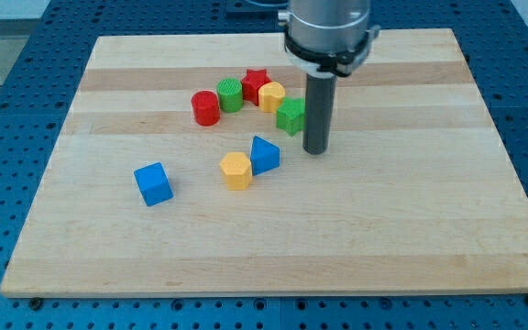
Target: Slide the green star into the yellow heart
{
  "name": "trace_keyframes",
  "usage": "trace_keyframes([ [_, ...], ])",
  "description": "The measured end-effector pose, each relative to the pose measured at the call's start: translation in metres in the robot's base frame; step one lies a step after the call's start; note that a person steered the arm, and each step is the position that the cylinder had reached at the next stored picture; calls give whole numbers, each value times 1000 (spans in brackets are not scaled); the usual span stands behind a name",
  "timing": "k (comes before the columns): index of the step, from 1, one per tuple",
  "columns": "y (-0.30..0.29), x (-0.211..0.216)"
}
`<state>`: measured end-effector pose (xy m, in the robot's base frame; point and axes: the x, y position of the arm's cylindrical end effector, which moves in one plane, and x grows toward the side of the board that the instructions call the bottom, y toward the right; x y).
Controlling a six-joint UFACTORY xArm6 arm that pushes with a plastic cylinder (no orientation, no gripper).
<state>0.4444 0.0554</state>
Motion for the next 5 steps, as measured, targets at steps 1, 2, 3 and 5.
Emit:
trace_keyframes([
  [1, 10, 12],
  [2, 10, 33],
  [3, -24, 76],
  [5, -65, 69],
])
